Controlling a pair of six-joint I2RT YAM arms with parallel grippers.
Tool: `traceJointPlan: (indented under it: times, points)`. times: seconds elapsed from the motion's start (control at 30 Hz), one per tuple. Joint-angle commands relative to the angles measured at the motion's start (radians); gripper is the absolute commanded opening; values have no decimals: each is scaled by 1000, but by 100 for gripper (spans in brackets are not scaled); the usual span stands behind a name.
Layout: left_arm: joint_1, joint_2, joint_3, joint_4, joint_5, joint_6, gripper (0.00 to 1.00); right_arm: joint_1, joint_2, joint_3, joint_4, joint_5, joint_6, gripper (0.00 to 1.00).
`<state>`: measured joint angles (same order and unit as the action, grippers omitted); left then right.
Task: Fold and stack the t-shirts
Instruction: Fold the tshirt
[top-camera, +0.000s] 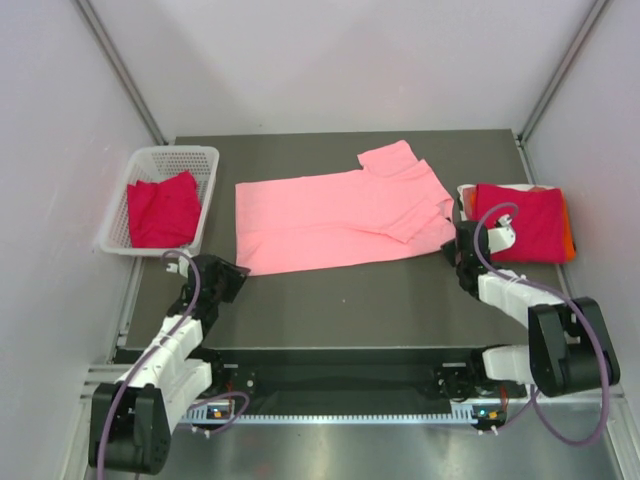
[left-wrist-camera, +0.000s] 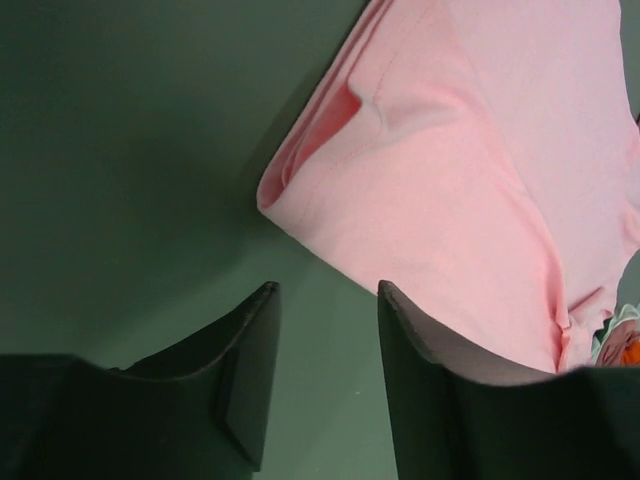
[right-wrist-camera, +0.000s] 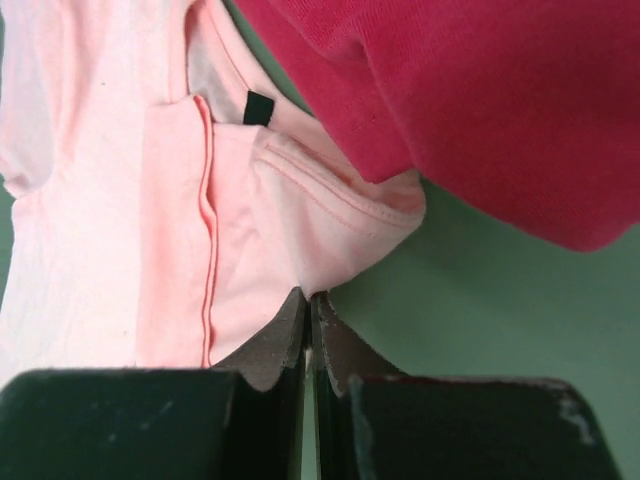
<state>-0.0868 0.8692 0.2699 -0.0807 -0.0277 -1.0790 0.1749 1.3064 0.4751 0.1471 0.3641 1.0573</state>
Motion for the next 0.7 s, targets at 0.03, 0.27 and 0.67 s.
traceJointPlan:
  times: [0.03,0.27,0.67]
  points:
    - [-7,17,0,68,-41,-6,46,11,-94,-45,0,47,-45,0]
    - [-11,85,17,99,-54,-12,43,11,-144,-85,25,49,-54,0]
    - [-51,258,64,185,-120,-53,41,15,-174,-131,71,24,-59,0]
